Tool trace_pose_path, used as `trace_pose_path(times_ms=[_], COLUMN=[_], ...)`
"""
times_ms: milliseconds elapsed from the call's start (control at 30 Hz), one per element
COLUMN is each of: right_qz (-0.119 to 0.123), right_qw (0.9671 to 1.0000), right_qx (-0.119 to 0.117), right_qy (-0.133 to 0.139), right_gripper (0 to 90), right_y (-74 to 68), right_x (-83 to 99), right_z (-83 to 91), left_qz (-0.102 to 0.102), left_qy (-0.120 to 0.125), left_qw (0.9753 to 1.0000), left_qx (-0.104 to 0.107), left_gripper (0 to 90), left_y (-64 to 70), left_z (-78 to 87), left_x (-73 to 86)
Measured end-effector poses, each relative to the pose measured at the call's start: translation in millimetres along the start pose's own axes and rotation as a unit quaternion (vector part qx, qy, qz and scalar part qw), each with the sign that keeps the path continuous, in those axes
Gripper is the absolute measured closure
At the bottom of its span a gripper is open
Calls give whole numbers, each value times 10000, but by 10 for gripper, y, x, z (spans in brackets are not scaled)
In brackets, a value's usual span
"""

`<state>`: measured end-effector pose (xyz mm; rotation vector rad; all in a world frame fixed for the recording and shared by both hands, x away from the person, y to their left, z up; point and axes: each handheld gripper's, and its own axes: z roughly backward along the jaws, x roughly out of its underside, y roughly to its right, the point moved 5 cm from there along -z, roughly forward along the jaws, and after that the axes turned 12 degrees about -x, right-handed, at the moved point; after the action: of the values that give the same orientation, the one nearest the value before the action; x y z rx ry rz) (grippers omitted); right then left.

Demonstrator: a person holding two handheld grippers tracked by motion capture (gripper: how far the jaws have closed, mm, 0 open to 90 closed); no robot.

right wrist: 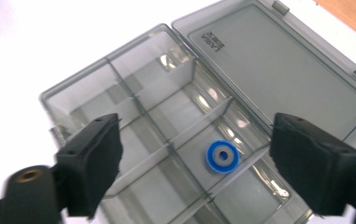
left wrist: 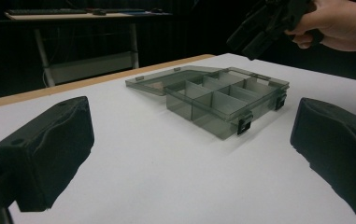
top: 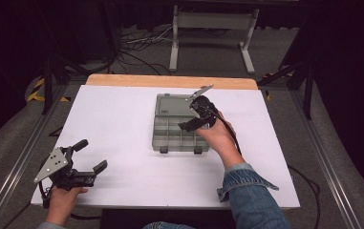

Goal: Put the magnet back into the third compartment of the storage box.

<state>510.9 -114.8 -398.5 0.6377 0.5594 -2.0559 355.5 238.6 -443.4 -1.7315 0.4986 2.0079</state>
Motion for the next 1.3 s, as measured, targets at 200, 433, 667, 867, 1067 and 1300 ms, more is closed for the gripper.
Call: trace_pose_path(times_ms=[200,433,667,867,1067,1300], right_qz=[114,268,331,357,504,803], right_qw=[9999,9995,9992,9990,9970,9880], right_qx=[-29,-43,-69,-48,-97,-111], right_qy=[90,166,195,257,581,1314], right_gripper=[83,64,42,6,0,0], right_y=[-151,-297,-378,-425,-470,-539], right_x=[34,76,125,179,262,390], right_z=[138,263,337,389,445,617], left_qz=[-13,-16,-9,-8,-24,-21], left_qy=[4,4,4,-7,-16,3], left_qw=[10000,10000,10000,10000,10000,10000], left_qx=[3,7,5,9,6,-9], left_gripper=[3,3,3,3,3,3], left_y=[4,8,5,6,6,10], left_z=[-4,-5,1,4,10,12], left_x=[1,1,1,1,5,1])
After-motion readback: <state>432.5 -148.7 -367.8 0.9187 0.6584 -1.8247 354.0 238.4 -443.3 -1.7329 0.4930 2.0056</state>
